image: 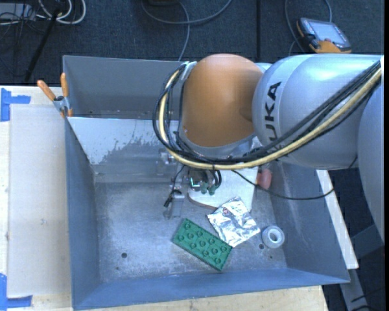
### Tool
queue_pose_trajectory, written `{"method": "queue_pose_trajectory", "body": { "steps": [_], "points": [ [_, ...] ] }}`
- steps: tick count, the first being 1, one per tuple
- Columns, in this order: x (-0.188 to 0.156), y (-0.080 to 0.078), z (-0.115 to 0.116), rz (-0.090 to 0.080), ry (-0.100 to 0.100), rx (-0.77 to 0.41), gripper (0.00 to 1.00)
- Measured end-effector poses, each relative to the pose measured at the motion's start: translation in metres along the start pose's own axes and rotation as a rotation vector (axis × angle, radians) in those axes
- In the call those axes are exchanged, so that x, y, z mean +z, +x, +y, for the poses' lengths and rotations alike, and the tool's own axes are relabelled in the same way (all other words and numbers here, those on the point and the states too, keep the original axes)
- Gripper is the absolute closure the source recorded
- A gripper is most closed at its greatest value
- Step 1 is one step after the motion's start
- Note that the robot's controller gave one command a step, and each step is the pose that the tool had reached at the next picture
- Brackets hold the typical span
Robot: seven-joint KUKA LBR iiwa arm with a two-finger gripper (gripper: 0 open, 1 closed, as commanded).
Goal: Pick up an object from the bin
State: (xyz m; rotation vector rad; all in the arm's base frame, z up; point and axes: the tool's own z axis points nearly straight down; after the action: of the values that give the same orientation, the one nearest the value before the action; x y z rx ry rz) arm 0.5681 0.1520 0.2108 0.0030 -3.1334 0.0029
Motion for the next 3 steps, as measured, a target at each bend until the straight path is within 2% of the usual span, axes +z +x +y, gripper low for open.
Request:
{"method": "queue_pose_trajectory", "body": {
  "steps": [1, 2, 3],
  "points": [
    [0.072, 0.024, -0.058, 0.000, 0.002, 0.113, 0.00],
    [0.119, 0.097, -0.099, -0.005, -0.002, -0.061, 0.00],
    [0.143, 0.052, -0.099, -0.008, -0.002, 0.030, 0.00]
  ]
}}
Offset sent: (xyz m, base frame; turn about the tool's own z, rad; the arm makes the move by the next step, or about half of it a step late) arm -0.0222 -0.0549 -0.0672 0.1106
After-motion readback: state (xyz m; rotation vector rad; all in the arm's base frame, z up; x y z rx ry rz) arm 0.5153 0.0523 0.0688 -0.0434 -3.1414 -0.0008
